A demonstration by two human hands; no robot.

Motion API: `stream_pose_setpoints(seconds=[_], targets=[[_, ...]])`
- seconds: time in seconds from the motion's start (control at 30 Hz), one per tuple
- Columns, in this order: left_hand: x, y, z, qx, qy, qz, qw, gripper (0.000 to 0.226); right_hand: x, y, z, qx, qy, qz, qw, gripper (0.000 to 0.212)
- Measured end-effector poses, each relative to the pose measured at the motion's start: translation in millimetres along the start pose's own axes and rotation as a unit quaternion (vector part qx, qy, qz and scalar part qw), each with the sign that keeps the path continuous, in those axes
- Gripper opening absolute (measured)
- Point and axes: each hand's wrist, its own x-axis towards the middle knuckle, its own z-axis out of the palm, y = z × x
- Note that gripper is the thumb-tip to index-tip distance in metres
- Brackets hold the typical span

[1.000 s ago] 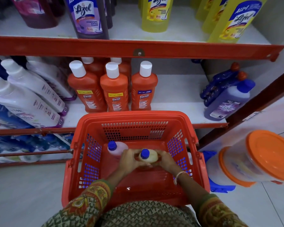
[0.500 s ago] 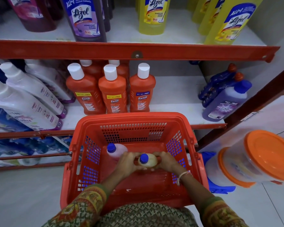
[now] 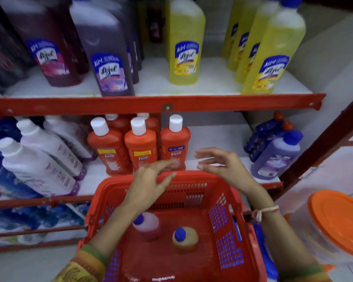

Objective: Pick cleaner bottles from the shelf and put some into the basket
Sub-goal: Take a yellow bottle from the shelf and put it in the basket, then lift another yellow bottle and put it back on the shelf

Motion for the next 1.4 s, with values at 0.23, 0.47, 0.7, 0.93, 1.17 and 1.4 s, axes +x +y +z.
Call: stream_pose_setpoints(seconds=[0.23,0.47,0.7,0.93,1.17,1.4], targets=[[66,46,-30,0.078,0.142,0.124,0.979,0.030,33,-55,-56,0.080,0.176,-0.135,0.972,0.033],[126,48,-47,0.140,0.184,0.147,0.962,0.032,70,-73,-106,0.117,0.388,-0.168,0.899,0.021],[155,21,-44,0.287,0.125,0.067,0.947,0.050,99,-77,-147,0.052,0.539,-0.124,0.832,0.060],[155,19,-43,0.343,0.105,0.082,0.930,0.066,115,-81,-178,0.166,0.276,-0.012,0.947,0.068],[149,23,-44,0.345,0.090,0.051,0.933,0.071,122,-87,-149,0.191,0.342,-0.062,0.918,0.055],[152,29,-45,0.334,0.076,0.058,0.938,0.076,113,-125,-125,0.200,0.374,-0.163,0.891,0.046]])
